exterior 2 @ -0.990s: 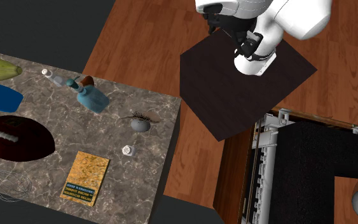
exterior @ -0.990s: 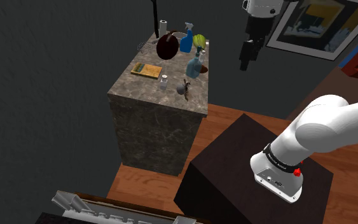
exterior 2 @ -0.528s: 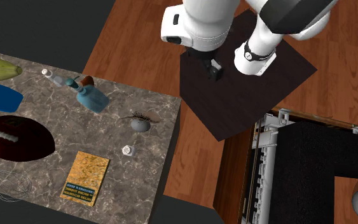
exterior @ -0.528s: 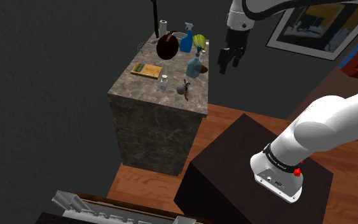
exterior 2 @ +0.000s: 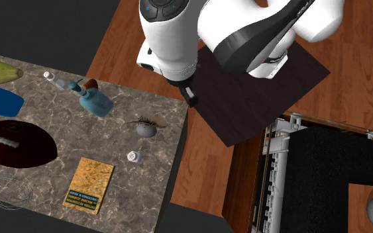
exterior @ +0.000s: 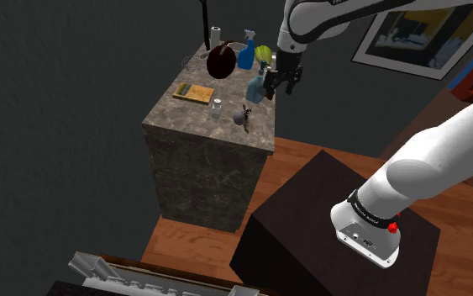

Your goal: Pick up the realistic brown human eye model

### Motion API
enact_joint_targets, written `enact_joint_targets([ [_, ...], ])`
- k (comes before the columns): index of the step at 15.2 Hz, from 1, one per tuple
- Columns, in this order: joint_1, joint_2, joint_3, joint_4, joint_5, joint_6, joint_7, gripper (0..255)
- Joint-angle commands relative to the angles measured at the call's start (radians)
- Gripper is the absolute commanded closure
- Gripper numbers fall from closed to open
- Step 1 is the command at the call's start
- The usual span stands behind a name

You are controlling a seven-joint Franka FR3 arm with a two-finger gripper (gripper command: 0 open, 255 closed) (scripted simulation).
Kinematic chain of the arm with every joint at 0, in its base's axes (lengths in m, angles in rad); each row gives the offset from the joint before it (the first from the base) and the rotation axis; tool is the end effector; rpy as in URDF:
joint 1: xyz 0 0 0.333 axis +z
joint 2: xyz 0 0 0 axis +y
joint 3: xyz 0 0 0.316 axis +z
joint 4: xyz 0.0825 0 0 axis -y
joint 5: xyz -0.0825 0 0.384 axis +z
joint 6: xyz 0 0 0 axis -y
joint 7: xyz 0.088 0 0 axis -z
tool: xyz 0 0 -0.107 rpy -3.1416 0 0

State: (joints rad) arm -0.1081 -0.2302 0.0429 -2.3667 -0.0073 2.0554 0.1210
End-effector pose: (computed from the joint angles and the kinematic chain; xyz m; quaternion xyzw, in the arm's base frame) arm 0.4547 -0.0298 0.4094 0.9949 -0.0918 -0.0404 0.0092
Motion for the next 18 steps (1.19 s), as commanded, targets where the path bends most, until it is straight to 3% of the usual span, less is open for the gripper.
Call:
enact_joint_targets([
  [1,-0.008,0.077,-0.006,0.033,0.010,0.057,0.021,0],
  [10,-0.042,0.403,-0.037,0.226,0.075,0.241,0.087,0],
  [18,-0.079,0.664,-0.052,0.447,0.149,0.323,0.122,0],
])
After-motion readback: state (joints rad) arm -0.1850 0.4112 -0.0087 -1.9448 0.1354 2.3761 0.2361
